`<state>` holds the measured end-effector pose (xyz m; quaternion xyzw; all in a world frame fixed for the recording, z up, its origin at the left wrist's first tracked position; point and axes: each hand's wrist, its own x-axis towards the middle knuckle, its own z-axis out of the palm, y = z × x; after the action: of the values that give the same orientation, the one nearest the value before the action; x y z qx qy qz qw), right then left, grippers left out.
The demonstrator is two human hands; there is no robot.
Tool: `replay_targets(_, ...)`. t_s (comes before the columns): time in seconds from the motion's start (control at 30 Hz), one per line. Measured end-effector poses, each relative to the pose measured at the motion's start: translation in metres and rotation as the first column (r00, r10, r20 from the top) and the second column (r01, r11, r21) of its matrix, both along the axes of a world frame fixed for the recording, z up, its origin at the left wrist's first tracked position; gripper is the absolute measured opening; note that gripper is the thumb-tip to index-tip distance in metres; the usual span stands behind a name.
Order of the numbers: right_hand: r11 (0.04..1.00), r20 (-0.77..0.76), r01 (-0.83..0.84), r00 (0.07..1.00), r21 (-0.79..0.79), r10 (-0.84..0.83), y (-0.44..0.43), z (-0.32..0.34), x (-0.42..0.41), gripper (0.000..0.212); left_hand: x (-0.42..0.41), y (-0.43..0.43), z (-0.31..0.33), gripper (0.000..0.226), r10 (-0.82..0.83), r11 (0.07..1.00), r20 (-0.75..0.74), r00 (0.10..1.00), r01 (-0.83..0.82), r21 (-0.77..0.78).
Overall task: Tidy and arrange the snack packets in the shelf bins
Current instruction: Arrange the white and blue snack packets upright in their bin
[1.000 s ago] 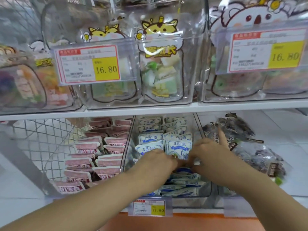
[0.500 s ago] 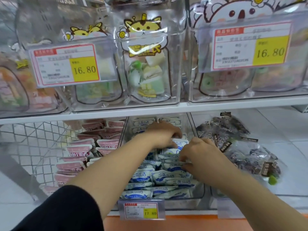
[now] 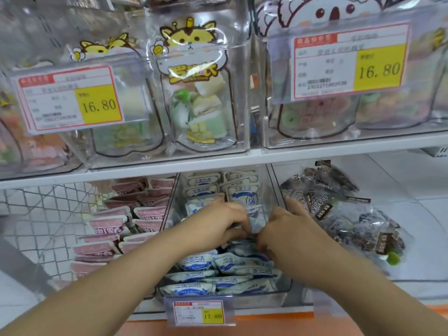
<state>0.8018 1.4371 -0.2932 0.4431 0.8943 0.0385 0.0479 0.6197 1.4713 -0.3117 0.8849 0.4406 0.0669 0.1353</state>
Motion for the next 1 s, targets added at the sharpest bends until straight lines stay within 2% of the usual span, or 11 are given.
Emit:
replay_targets(0.1,0.996,-0.024,0.061,0.998,0.062,-0.060,0.007,0.000,-0.010,0.021,0.004,0.015,0.005,0.026,0.084,0.996,-0.005,0.996,-0.083,0.004)
replay_targets(0.2,0.998,-0.101,0.050,0.994,0.041,-0.046,0.010,-0.002,-0.010,0.021,0.010,0.025,0.009,0.039,0.144,0.990,-0.009,0.990,-0.144,-0.001)
replay_targets(0.27,0.999,-0.248,0.021,0.968,-0.026,-0.027,0.011,0.001,-0.001,0.023,0.012,0.026,0.012,0.042,0.210,0.976,0.112,0.971,-0.202,-0.084)
replay_targets(0.33,0.999,-0.426,0.018,0.904,-0.035,-0.031,0.016,0.004,0.009,0.025,0.010,0.033,0.015,0.038,0.339,0.939,0.225,0.913,-0.315,-0.137)
replay_targets(0.37,0.999,-0.500,0.037,0.865,-0.016,-0.040,0.020,0.005,0.014,0.024,0.008,0.038,0.015,0.036,0.402,0.915,0.233,0.886,-0.381,-0.133)
replay_targets(0.47,0.993,-0.640,0.115,0.762,-0.011,-0.096,0.030,0.001,0.022,0.022,0.008,0.055,0.010,0.034,0.499,0.867,0.112,0.859,-0.495,-0.065)
replay_targets(0.57,0.994,-0.684,0.106,0.724,-0.019,-0.090,0.035,-0.004,0.021,0.019,0.013,0.067,0.006,0.033,0.523,0.851,0.002,0.852,-0.523,-0.047)
replay_targets(0.67,0.997,-0.697,0.082,0.714,-0.010,-0.066,0.037,-0.007,0.021,0.016,0.016,0.077,0.010,0.031,0.533,0.843,0.020,0.846,-0.529,-0.099)
replay_targets(0.8,0.998,-0.699,0.070,0.713,-0.007,-0.055,0.040,-0.011,0.022,0.016,0.032,0.083,0.009,0.031,0.476,0.866,-0.035,0.879,-0.475,-0.157)
replay_targets(0.9,0.997,-0.712,0.070,0.698,-0.029,-0.070,0.042,-0.015,0.023,0.015,0.046,0.082,0.005,0.005,0.449,0.883,-0.059,0.892,-0.453,-0.126)
replay_targets(1.0,0.997,-0.730,0.071,0.679,-0.030,-0.070,0.042,-0.017,0.024,0.015,0.047,0.076,0.004,0.014,0.402,0.906,-0.051,0.914,-0.405,-0.122)
